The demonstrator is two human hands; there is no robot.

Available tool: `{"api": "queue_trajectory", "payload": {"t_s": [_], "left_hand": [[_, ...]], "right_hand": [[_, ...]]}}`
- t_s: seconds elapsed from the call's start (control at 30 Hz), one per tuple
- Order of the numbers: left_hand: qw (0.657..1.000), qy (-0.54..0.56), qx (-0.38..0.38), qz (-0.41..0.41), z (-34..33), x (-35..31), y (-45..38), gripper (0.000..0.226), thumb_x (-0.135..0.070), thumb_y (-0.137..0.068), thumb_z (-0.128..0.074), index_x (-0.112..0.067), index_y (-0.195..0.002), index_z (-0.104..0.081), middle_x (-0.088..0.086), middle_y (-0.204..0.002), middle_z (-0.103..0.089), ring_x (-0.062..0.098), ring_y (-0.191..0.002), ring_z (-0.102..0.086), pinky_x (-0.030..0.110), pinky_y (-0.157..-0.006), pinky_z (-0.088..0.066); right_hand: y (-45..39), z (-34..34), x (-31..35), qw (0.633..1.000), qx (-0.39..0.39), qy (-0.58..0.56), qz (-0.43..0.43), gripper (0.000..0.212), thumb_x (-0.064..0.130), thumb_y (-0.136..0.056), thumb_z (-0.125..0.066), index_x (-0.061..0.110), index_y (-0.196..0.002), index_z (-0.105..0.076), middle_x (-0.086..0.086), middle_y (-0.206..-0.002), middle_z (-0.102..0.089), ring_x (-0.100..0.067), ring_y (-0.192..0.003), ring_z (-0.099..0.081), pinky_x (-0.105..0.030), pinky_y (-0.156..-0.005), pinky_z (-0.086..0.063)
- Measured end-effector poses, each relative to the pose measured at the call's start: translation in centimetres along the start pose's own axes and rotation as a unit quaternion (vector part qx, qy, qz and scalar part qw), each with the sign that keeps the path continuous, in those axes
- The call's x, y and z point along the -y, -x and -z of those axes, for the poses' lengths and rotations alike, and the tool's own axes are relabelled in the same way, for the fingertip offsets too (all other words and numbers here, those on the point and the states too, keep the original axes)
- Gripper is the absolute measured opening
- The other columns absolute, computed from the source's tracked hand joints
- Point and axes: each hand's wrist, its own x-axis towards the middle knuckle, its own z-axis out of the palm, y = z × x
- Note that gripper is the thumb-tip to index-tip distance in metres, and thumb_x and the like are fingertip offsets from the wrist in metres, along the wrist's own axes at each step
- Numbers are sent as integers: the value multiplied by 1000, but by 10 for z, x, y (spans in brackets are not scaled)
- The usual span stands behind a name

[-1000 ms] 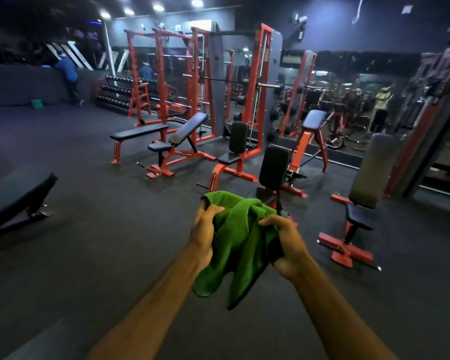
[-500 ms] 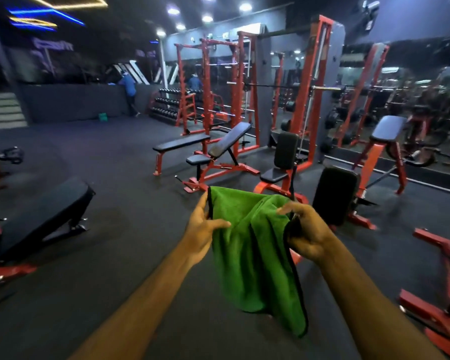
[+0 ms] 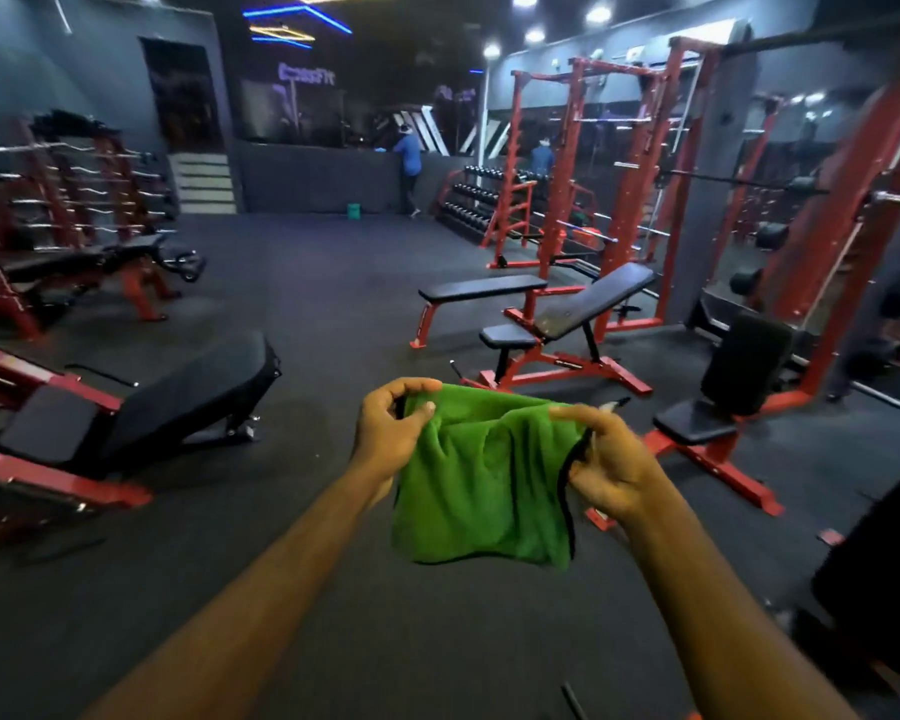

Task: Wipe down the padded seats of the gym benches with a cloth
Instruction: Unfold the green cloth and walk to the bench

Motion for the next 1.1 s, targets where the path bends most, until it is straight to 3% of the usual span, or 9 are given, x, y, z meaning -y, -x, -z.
{"api": "queue_trajectory", "payload": {"t_s": [0.23,0.4,0.5,0.6,0.7,0.77,0.87,1.0,1.1], "left_hand": [[990,-115,-6,-79,14,88,-208,68,-5,-62,-74,-43,-119,-68,-4,-124,-63,17,-114,-65,40,-101,-54],[980,-173,-62,-78,9,132,-362,47,-8,-75,-86,-41,-105,-73,-9,-110,-70,14,-102,-69,47,-93,-58],[977,-191,-57,-81,-8,157,-441,31,-7,-81,-84,-25,-104,-75,-11,-101,-75,5,-93,-71,40,-87,-60],[968,-222,-75,-85,-30,189,-522,24,-18,-84,-84,-24,-105,-74,-12,-94,-76,6,-87,-72,36,-80,-61],[957,-261,-89,-84,-50,233,-619,20,-28,-85,-83,-29,-102,-74,-14,-90,-76,8,-84,-72,34,-75,-61],[951,-283,-85,-86,-59,250,-672,13,-34,-86,-81,-30,-97,-76,-16,-84,-74,3,-78,-70,33,-71,-60],[938,-326,-82,-85,-75,269,-760,9,-37,-85,-82,-31,-86,-75,-18,-75,-70,-3,-71,-66,19,-63,-51],[924,-366,-90,-68,-86,293,-875,16,-37,-84,-82,-26,-85,-69,-4,-92,-57,1,-79,-53,9,-67,-35],[932,-340,-115,-44,-92,314,-951,21,-40,-91,-74,-21,-88,-65,-6,-87,-63,6,-75,-56,12,-63,-36]], "right_hand": [[-234,5,19,979,-54,195,33,50,-27,-71,-65,-6,-117,-68,-27,-112,-74,-42,-102,-73,-58,-95,-57],[-392,21,70,953,-158,247,78,43,-14,-76,-76,2,-114,-67,-15,-99,-76,-30,-89,-74,-38,-73,-62],[-467,28,90,944,-171,262,107,59,-10,-83,-74,22,-127,-51,-11,-105,-69,-21,-88,-69,-27,-65,-56],[-556,38,110,929,-164,304,132,48,-2,-87,-73,22,-125,-56,-12,-108,-68,-18,-88,-68,-27,-66,-57],[-662,54,142,901,-108,401,130,25,18,-84,-84,20,-107,-73,-6,-110,-74,-16,-95,-71,-24,-75,-58],[-714,56,172,882,-20,464,87,35,36,-75,-90,18,-102,-77,0,-101,-77,-11,-92,-73,-16,-70,-56],[-816,64,215,795,64,603,20,56,45,-64,-96,24,-112,-75,8,-107,-74,-5,-94,-69,-16,-75,-53],[-955,62,255,715,46,698,23,23,36,-76,-90,27,-94,-78,9,-80,-69,-11,-84,-67,-26,-73,-52],[-1049,56,272,716,11,688,117,25,37,-73,-91,25,-63,-71,11,-66,-63,-9,-70,-64,-20,-59,-48]]}}
